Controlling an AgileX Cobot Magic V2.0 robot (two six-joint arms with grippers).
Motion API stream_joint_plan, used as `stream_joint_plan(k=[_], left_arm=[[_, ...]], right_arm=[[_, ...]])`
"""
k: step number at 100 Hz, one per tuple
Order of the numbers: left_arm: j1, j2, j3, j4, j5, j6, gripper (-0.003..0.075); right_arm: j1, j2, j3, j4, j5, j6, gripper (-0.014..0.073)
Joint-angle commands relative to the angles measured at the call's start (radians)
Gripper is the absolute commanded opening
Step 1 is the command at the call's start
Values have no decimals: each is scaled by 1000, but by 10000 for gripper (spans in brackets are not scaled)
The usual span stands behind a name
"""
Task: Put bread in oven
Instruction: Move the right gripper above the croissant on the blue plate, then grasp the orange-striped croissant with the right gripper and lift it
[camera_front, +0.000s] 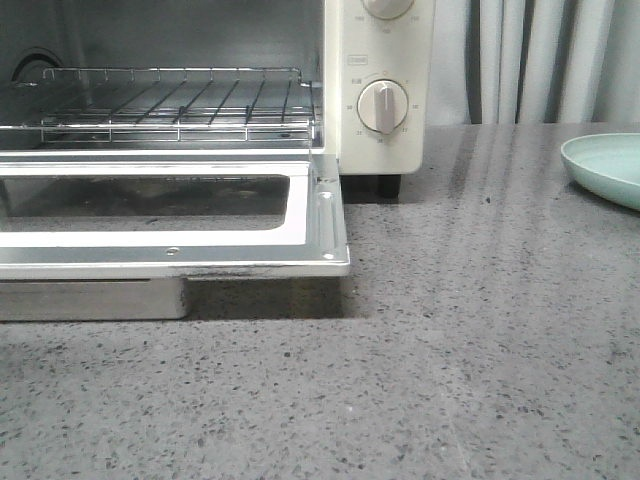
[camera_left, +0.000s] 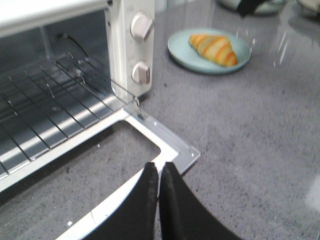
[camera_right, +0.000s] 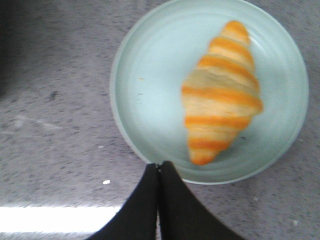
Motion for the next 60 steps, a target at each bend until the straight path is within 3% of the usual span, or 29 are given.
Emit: stream_joint_plan(k=[1,20,52,60], left_arm=[[-10,-45,-29,-18,-49,-48,-22],[-10,-96,-29,25,-42,-64,-22],[-10,-96,-29,38,-86,-64,-22],[-10,-96,-29,38,-82,-64,-22]], right_arm=[[-70,-15,-29,-30,-30,-12,6],[-192,-13,-2,-15,-100,-12,227],[-192,137,59,33,-188,-12,240],[-192,157,59,40,-218,-12,278]])
